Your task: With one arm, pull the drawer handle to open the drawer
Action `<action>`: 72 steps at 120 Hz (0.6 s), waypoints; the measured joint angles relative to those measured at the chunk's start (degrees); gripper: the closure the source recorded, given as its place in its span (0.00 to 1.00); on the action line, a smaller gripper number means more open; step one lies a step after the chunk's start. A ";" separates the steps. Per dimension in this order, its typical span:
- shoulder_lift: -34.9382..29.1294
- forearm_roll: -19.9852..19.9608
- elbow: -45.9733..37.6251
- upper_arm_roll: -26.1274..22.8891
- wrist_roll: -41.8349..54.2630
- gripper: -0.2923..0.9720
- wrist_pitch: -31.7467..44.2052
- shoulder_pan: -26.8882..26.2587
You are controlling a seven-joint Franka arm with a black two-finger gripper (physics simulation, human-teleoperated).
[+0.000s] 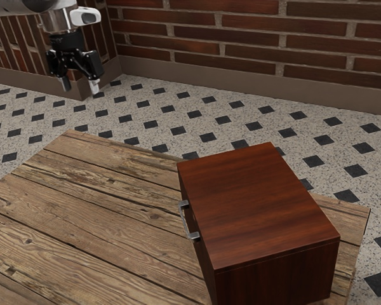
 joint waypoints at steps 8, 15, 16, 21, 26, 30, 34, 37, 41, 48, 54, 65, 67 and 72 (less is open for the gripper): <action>0.00 -0.02 0.00 0.00 -0.04 0.23 0.14 0.02; 0.01 0.02 0.00 -0.03 -0.07 0.23 0.23 -0.02; 0.01 0.03 0.00 -0.04 -0.08 0.23 0.24 -0.04; 0.01 0.08 0.00 -0.06 -0.10 0.23 0.29 -0.21; 0.01 0.12 0.00 -0.06 -0.12 0.23 0.33 -0.30; 0.01 0.15 0.00 -0.04 -0.14 0.23 0.36 -0.33; 0.01 0.16 0.00 -0.03 -0.15 0.23 0.38 -0.34; 0.01 0.16 0.01 -0.04 -0.16 0.23 0.39 -0.34; 0.01 0.16 0.05 -0.04 -0.17 0.23 0.39 -0.32; -0.61 0.15 0.80 0.03 -0.19 0.23 0.21 -0.33; -2.42 0.06 5.21 -0.06 -0.35 0.23 -1.12 -0.33; -3.41 -0.01 8.30 -1.41 -1.03 0.23 -3.68 -1.11; -3.46 -0.01 8.48 -1.65 -1.15 0.23 -4.02 -1.35; -3.52 0.00 8.74 -2.05 -1.47 0.23 -4.72 -2.16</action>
